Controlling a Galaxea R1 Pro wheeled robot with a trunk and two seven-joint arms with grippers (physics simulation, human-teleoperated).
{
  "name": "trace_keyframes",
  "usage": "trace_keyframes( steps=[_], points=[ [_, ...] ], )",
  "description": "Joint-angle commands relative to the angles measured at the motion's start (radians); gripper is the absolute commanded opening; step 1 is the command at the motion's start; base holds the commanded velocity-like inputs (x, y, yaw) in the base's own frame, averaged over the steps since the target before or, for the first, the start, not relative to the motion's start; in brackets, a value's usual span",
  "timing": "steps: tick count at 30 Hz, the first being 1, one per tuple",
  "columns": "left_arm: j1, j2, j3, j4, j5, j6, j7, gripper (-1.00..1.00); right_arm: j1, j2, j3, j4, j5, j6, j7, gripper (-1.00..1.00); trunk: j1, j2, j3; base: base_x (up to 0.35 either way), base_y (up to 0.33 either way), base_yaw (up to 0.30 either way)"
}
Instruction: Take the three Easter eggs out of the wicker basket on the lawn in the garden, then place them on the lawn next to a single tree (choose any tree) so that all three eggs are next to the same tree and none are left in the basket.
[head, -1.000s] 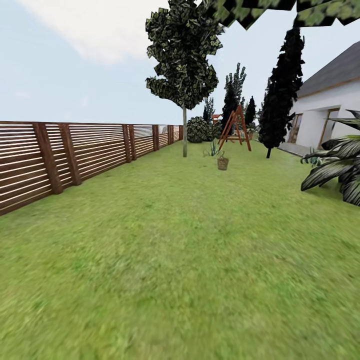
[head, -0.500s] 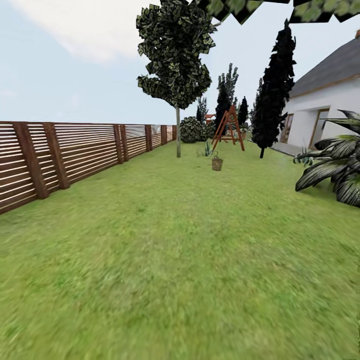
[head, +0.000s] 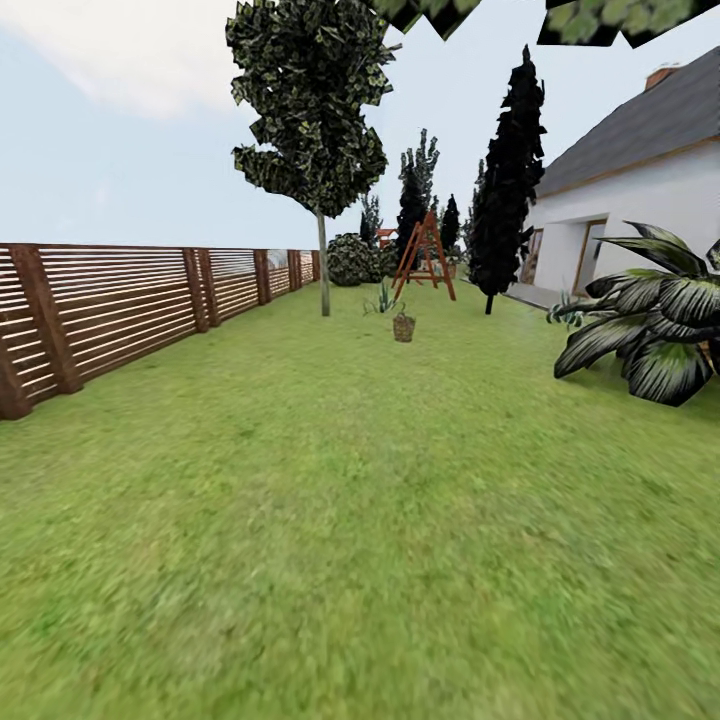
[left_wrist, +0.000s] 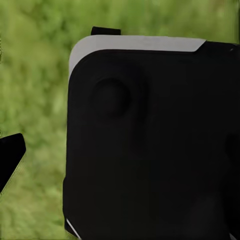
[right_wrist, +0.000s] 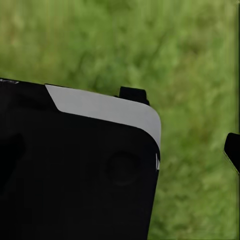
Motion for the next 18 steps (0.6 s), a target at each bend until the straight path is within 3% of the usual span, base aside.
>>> trace_keyframes(
  steps=[1,18],
  points=[
    [0.001,0.001,-0.001,-0.005,0.01,0.009,-0.002,1.0,-0.001,0.0,0.003,0.001,0.008,-0.003,0.0,1.0,0.001,0.0,-0.001,0.341,0.0,-0.012],
    [0.002,0.001,-0.001,-0.005,0.011,0.009,-0.002,1.0,-0.001,0.0,0.003,0.001,0.011,-0.003,0.001,1.0,0.001,0.0,-0.001,0.341,0.0,-0.001]
  ],
)
